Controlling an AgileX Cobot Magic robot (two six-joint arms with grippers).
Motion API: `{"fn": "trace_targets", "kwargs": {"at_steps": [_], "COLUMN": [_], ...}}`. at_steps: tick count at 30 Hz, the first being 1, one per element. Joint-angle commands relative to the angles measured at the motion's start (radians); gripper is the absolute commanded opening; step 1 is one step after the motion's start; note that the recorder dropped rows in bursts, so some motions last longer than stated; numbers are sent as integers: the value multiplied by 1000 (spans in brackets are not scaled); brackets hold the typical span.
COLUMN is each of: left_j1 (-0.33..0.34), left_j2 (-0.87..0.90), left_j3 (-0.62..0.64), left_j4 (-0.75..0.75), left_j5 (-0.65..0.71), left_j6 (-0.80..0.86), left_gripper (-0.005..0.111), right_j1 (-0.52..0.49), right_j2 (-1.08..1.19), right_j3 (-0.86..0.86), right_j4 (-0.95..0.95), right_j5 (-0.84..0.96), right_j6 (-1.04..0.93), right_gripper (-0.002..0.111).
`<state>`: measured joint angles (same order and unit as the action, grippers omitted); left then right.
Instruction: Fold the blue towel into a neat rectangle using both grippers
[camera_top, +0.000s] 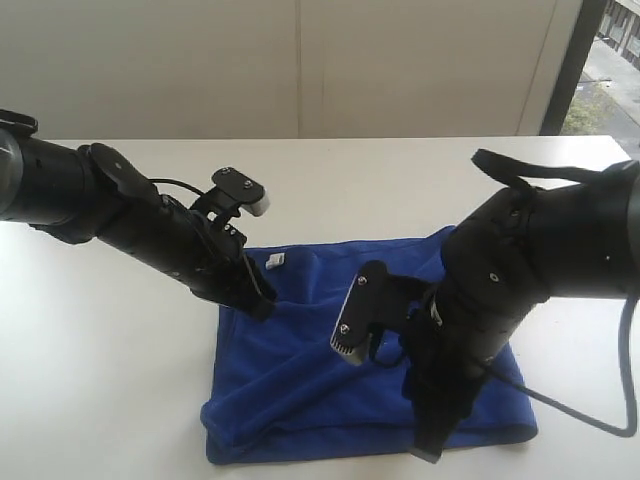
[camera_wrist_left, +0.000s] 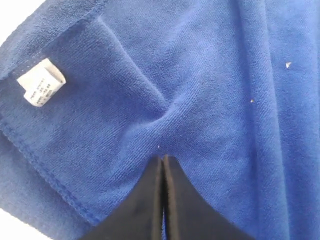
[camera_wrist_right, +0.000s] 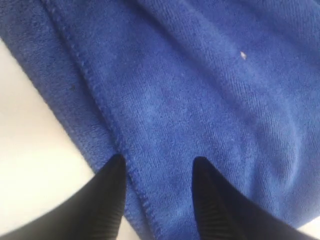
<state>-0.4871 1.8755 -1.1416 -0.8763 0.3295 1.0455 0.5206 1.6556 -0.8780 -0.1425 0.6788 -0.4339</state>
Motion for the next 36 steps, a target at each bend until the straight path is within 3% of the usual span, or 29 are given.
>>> {"fn": "trace_targets", "kwargs": {"at_steps": [1, 23, 27, 36], "left_j1": [-3, -3, -3, -3], "left_j2": [5, 103, 103, 103], "left_j3": [-1, -1, -1, -1], "left_j4": [-42, -47, -47, -47], "left_j5": [22, 3, -5, -20], "left_j6": [27, 35, 35, 35], "left_gripper": [0, 0, 0, 0], "right_j1": [-1, -4, -4, -4], "right_j2": [-8, 0, 0, 18], "right_j3": [29, 90, 102, 102], "right_j4": [12, -217, -323, -340], "right_j5": [-4, 145, 144, 119], "right_j6": [-109, -76, 20, 30], "right_gripper": [41, 33, 33, 33]}}
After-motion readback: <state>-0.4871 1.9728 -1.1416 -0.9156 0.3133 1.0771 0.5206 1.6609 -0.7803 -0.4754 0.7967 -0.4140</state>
